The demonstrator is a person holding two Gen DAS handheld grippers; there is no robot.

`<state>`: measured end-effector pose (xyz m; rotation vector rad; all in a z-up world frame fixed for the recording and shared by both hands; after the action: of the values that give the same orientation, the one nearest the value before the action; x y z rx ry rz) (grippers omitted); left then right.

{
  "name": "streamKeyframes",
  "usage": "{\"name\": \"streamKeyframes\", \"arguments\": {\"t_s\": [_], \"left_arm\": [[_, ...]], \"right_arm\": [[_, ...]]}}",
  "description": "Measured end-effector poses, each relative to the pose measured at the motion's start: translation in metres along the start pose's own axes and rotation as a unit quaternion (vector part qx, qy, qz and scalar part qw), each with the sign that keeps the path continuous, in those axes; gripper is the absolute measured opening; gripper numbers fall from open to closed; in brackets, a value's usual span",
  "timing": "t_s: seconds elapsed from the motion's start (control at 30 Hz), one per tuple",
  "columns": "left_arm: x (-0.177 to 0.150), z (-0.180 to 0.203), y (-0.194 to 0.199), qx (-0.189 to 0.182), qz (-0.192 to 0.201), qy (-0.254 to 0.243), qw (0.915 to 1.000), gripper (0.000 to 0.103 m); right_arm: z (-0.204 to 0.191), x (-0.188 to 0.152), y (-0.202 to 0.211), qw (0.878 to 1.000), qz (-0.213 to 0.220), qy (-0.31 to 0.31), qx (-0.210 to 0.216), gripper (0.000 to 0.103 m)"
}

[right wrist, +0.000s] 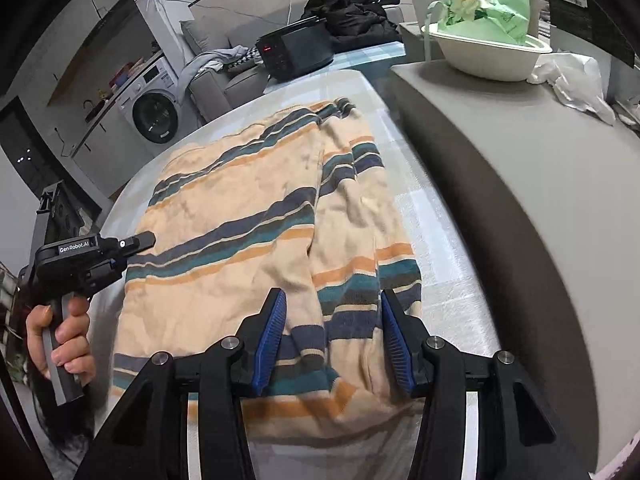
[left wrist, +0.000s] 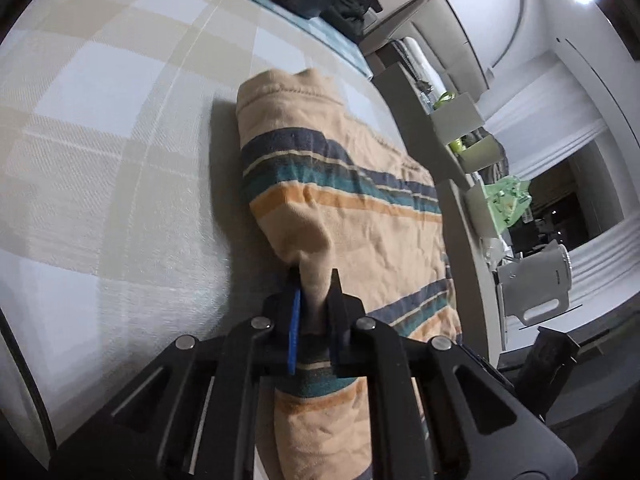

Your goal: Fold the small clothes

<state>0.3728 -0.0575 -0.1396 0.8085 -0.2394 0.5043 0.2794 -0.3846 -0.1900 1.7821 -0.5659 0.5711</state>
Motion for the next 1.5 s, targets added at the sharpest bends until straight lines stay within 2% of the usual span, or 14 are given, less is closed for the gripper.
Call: {"name": "streamKeyframes", "arguments": {"t_s": [0.17, 0.37, 0.47, 0.6, 0.73, 0.93, 1.0, 1.07, 1.1, 1.17, 1.2, 1.4, 1.47, 1.5], "left_arm": [[0.007, -0.022, 0.029, 0.007, 0.017, 0.013, 0.9998, 0.008], [0.016, -0.061, 0.071, 0.063, 0.039, 0.008, 0.9973, 0.008], [0.015, -0.057, 0.084, 0.104, 0.041, -0.028, 0.9934, 0.01], [0.011, -0.037, 0.098, 0.16, 0.061, -0.088, 0.9812, 0.026], [0.007, -0.013, 0.107, 0.149, 0.072, -0.108, 0.9802, 0.065], [-0.015, -0.004, 0.119, 0.112, 0.064, -0.117, 0.9847, 0.068], [-0.022, -0.008, 0.118, 0.108, 0.058, -0.118, 0.9854, 0.068], [-0.028, -0.008, 0.114, 0.108, 0.052, -0.124, 0.9851, 0.068], [-0.031, -0.009, 0.113, 0.107, 0.049, -0.123, 0.9854, 0.068], [-0.036, -0.01, 0.108, 0.103, 0.04, -0.125, 0.986, 0.068], [-0.038, -0.012, 0.105, 0.104, 0.036, -0.124, 0.9861, 0.068], [-0.038, -0.016, 0.105, 0.106, 0.037, -0.119, 0.9866, 0.068], [-0.04, -0.016, 0.105, 0.107, 0.038, -0.121, 0.9861, 0.068], [-0.04, -0.017, 0.103, 0.107, 0.036, -0.121, 0.9862, 0.068]], "right_arm": [[-0.032, -0.012, -0.01, 0.999, -0.024, 0.015, 0.045, 0.049], [-0.083, -0.028, -0.018, 0.993, -0.045, 0.067, 0.091, 0.049], [-0.086, -0.025, -0.01, 0.993, -0.03, 0.074, 0.086, 0.049], [-0.089, -0.015, 0.008, 0.991, -0.007, 0.078, 0.109, 0.049], [-0.114, -0.013, -0.003, 0.985, -0.015, 0.091, 0.149, 0.049], [-0.119, -0.007, -0.053, 0.985, -0.05, 0.05, 0.156, 0.048], [-0.123, -0.004, -0.06, 0.982, -0.056, 0.037, 0.176, 0.035], [-0.126, -0.003, -0.067, 0.977, -0.07, 0.016, 0.198, 0.031], [-0.126, -0.003, -0.07, 0.976, -0.076, 0.002, 0.205, 0.022], [-0.12, -0.002, -0.078, 0.978, -0.081, -0.02, 0.193, 0.007], [-0.119, -0.001, -0.076, 0.98, -0.075, -0.02, 0.185, 0.006], [-0.146, 0.014, -0.009, 0.987, 0.045, 0.092, 0.122, 0.005], [-0.142, 0.012, -0.007, 0.989, 0.058, 0.109, 0.083, 0.006], [-0.136, 0.007, -0.017, 0.991, 0.043, 0.113, 0.059, 0.007]]}}
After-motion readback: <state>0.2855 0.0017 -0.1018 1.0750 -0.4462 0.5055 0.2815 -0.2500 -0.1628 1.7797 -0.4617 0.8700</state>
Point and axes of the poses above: each gripper's, at about its wrist camera, not at the fingertips, and y roughly against the way its jaws point, z to its right, x to its top, the point moved 7 cm from there along -y, roughly the way its jaws point, and after that the axes turned 2 degrees about z, right-handed, at the moved point
